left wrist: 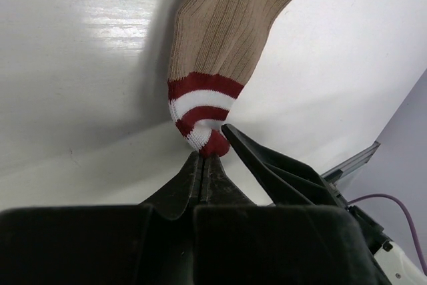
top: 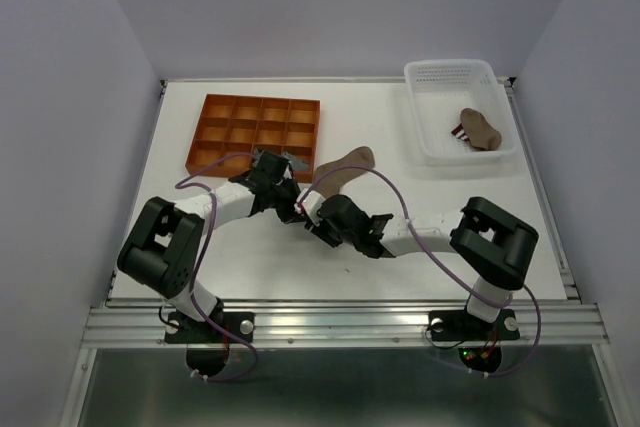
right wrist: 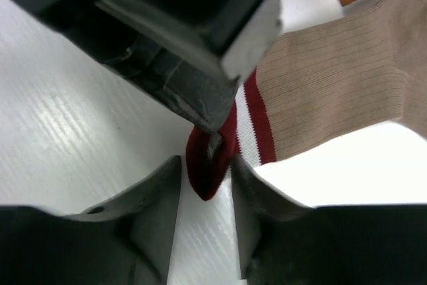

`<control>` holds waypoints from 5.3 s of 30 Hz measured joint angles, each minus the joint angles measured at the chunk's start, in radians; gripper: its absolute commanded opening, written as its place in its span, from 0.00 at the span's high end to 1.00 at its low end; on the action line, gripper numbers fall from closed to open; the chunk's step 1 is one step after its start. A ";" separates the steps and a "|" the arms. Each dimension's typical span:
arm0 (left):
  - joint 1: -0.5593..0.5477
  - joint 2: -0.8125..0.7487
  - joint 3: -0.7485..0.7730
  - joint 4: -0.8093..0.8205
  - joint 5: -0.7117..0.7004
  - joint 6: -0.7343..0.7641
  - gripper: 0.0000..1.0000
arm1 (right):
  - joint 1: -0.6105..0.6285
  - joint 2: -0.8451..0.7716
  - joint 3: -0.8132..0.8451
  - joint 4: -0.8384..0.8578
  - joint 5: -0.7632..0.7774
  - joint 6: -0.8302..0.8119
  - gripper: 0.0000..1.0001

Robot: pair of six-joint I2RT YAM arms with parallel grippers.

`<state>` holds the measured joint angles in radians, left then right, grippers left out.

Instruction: Roll the socks

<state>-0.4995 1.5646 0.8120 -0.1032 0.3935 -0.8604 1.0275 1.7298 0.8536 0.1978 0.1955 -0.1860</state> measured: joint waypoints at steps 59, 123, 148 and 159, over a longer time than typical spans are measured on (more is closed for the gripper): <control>0.083 -0.251 -0.217 0.023 -0.057 0.120 0.46 | -0.332 0.375 0.425 -0.360 -1.025 0.535 0.99; 0.063 0.061 0.017 -0.083 -0.104 0.085 1.00 | -0.135 0.069 0.276 -0.360 -0.549 0.162 0.68; 0.053 0.087 0.055 -0.129 -0.102 0.077 1.00 | -0.114 0.143 0.277 -0.294 -0.438 0.123 0.73; 0.052 0.081 0.057 -0.136 -0.110 0.076 0.63 | -0.114 0.178 0.313 -0.288 -0.340 0.157 0.99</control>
<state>-0.4477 1.6459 0.8688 -0.2394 0.2836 -0.7841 0.9131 1.9076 1.1667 -0.0902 -0.1440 -0.0288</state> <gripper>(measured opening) 0.219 0.022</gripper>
